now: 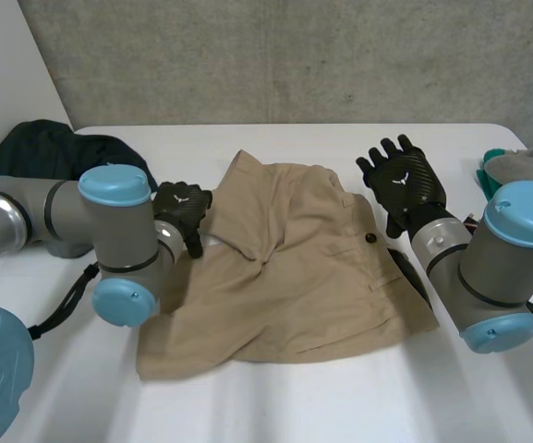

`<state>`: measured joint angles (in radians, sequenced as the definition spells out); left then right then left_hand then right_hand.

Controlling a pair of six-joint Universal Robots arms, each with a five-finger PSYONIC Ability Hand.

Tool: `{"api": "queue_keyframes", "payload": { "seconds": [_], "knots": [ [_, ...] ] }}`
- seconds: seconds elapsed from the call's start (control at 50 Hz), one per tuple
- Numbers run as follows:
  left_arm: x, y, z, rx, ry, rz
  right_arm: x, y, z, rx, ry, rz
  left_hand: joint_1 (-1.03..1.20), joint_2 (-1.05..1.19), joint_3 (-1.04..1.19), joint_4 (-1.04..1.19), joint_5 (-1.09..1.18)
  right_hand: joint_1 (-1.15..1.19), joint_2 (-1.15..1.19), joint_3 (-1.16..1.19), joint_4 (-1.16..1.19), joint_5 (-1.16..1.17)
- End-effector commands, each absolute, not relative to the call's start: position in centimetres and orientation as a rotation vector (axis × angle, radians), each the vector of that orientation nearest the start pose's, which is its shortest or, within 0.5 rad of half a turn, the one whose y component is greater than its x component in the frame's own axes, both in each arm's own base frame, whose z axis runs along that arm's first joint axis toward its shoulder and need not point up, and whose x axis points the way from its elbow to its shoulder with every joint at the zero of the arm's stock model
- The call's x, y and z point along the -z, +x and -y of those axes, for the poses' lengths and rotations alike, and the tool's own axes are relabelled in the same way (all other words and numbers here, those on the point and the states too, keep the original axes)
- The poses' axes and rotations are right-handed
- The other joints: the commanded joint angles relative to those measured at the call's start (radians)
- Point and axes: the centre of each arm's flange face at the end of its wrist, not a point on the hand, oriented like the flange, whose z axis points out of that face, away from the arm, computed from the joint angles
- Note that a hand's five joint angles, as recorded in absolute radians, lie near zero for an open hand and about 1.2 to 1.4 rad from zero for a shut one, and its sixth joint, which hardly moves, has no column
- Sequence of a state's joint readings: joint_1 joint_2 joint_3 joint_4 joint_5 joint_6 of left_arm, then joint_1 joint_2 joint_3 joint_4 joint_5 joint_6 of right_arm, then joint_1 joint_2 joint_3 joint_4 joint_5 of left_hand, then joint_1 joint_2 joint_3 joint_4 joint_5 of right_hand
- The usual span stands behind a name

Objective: Fold the laundry.

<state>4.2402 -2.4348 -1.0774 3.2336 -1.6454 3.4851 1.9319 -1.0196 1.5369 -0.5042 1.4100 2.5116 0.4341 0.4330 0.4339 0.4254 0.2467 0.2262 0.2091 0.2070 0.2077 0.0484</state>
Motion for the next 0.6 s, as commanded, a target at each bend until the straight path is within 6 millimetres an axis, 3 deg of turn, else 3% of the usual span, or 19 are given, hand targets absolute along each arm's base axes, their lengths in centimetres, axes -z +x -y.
{"api": "queue_keyframes", "payload": {
  "seconds": [0.02,0.1,0.2,0.3,0.44,0.6],
  "knots": [
    [-17.7,-33.0,34.8,2.175,0.916,-2.199,-17.9,27.2,32.6,2.246,-1.179,-2.069,-0.26,-0.258,-0.259,-0.251,-0.247,-0.052,-0.035,-0.032,-0.033,-0.048],
    [-18.2,-32.1,35.0,2.152,0.901,-2.216,-18.4,27.0,33.4,2.262,-1.144,-2.046,-0.26,-0.258,-0.259,-0.251,-0.247,-0.052,-0.035,-0.032,-0.033,-0.048],
    [-19.9,-31.3,33.4,2.132,0.911,-2.246,-19.3,25.7,35.7,2.184,-0.923,-2.136,-0.26,-0.258,-0.259,-0.251,-0.247,-0.052,-0.035,-0.032,-0.033,-0.048],
    [-21.6,-30.7,29.7,2.074,0.981,-2.305,-19.0,24.2,38.3,1.88,-0.738,-2.291,-0.26,-0.258,-0.259,-0.251,-0.247,-0.052,-0.035,-0.032,-0.033,-0.048],
    [-22.8,-30.3,26.4,2.093,1.033,-2.305,-16.5,24.4,39.2,1.541,-0.835,-2.381,-0.26,-0.258,-0.259,-0.251,-0.247,-0.052,-0.035,-0.032,-0.033,-0.048],
    [-19.8,-30.4,23.9,1.965,1.109,-2.383,-14.5,26.3,38.3,1.494,-0.885,-2.383,-0.26,-0.258,-0.259,-0.251,-0.247,-0.052,-0.035,-0.032,-0.033,-0.048]
  ]
}}
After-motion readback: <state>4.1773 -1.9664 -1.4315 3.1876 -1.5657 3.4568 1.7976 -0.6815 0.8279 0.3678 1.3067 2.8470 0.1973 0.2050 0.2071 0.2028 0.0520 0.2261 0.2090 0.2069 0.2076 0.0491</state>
